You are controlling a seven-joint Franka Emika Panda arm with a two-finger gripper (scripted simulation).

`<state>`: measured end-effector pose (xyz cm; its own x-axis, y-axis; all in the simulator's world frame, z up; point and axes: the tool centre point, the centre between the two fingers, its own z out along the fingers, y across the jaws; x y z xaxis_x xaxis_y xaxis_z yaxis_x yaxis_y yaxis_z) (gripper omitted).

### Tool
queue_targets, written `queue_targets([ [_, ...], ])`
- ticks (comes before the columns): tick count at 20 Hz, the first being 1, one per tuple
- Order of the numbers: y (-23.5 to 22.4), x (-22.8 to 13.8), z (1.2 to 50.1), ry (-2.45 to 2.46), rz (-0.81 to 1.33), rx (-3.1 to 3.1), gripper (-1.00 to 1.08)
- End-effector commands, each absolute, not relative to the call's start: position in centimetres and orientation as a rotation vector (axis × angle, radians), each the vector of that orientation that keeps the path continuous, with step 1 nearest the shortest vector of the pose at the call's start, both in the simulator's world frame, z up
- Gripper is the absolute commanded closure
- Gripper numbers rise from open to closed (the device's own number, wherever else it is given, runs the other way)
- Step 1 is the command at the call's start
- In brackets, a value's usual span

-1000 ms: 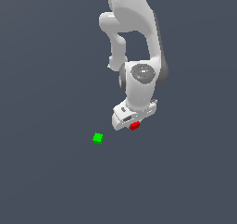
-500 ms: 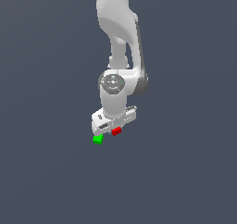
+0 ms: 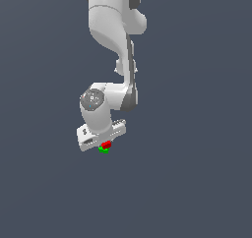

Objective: Stack the red cube on top of the green cube.

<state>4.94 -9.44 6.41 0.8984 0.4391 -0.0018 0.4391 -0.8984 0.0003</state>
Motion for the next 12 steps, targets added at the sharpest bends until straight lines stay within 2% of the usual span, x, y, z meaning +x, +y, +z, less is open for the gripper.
queue_targets([
  [1, -10.17, 5.23, 6.23, 0.711, 0.0, 3.06, 1.08],
  [4, -10.43, 5.31, 6.15, 0.711, 0.0, 3.06, 1.08],
  [5, -10.43, 5.31, 6.15, 0.711, 0.0, 3.06, -0.92],
  [12, -10.43, 5.31, 6.15, 0.711, 0.0, 3.06, -0.92],
])
